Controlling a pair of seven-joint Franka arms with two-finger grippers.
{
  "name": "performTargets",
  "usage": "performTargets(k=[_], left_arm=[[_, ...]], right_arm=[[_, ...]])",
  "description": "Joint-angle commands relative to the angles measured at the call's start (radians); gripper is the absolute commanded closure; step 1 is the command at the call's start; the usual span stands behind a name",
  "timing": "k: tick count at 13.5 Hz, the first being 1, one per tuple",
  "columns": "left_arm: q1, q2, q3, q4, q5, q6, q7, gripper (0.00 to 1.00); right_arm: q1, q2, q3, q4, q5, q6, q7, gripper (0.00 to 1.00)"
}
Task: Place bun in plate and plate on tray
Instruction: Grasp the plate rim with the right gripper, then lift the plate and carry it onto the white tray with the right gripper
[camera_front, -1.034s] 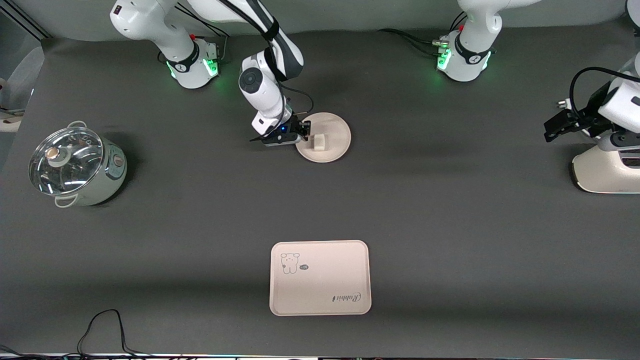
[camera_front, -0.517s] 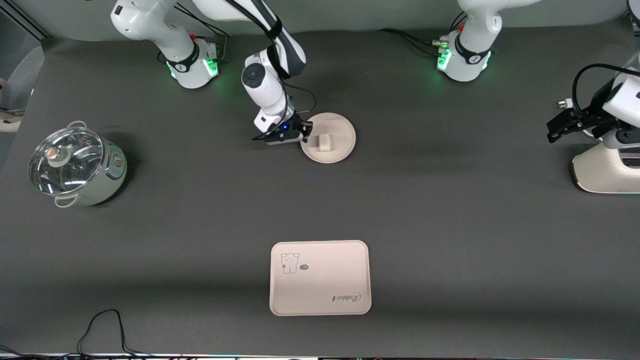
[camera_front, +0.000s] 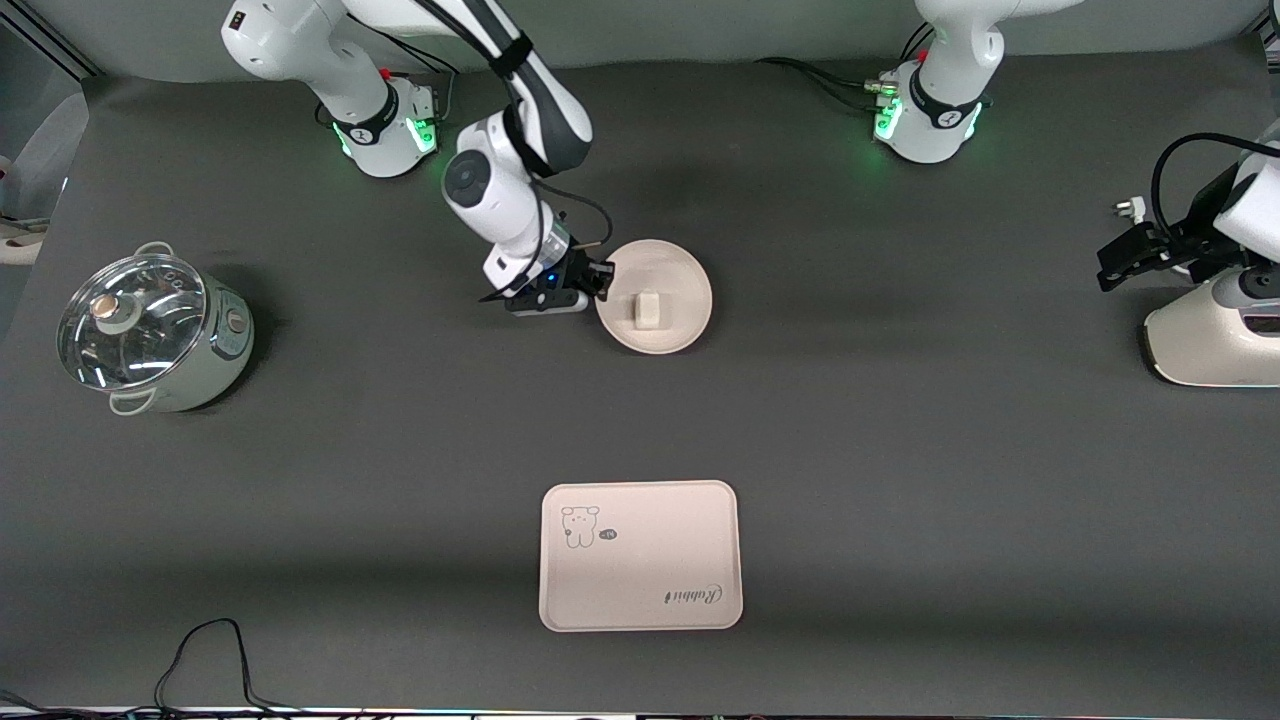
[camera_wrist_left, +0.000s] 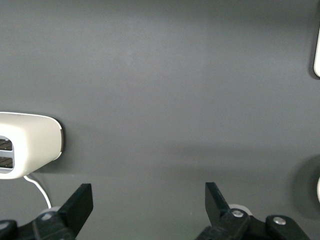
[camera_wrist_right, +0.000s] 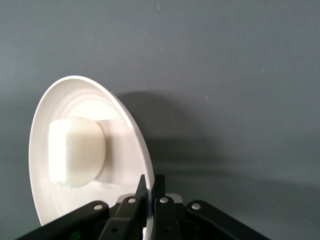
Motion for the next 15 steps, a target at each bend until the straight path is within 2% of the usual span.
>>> performTargets(k=[1, 4, 6, 7, 10, 11, 12, 14, 15], left_arm=[[-0.013, 0.024, 0.014, 0.044, -0.009, -0.03, 0.013, 0.0], [-0.015, 0.027, 0.014, 0.052, -0.013, -0.032, 0.01, 0.0], [-0.018, 0.027, 0.014, 0.059, -0.013, -0.032, 0.01, 0.0], [-0.018, 0.027, 0.014, 0.061, -0.013, -0.032, 0.011, 0.0], [-0.02, 0.028, 0.014, 0.067, -0.013, -0.03, 0.011, 0.0], [-0.02, 0.028, 0.014, 0.068, -0.013, -0.03, 0.01, 0.0], [-0.02, 0.028, 0.012, 0.068, -0.013, -0.03, 0.01, 0.0], [-0.02, 0.028, 0.012, 0.068, -0.013, -0.029, 0.013, 0.0], [-0.02, 0.028, 0.014, 0.068, -0.013, -0.029, 0.013, 0.0]], right_arm=[[0.018, -0.026, -0.101, 0.107, -0.059, -0.174, 0.003, 1.0], [0.01, -0.007, -0.193, 0.269, -0.143, -0.334, 0.003, 1.0], [-0.01, 0.026, -0.24, 0.374, -0.182, -0.374, -0.004, 1.0], [-0.043, 0.048, -0.247, 0.433, -0.184, -0.392, 0.002, 1.0], [-0.222, 0.221, -0.241, 0.688, -0.165, -0.463, 0.0, 1.0], [-0.288, 0.3, -0.227, 0.792, -0.148, -0.498, 0.0, 1.0], [-0.335, 0.384, -0.211, 0.895, -0.088, -0.518, 0.003, 1.0], [-0.375, 0.538, -0.21, 1.035, 0.055, -0.511, 0.028, 1.0], [-0.405, 0.599, -0.208, 1.107, 0.098, -0.506, 0.049, 1.0]])
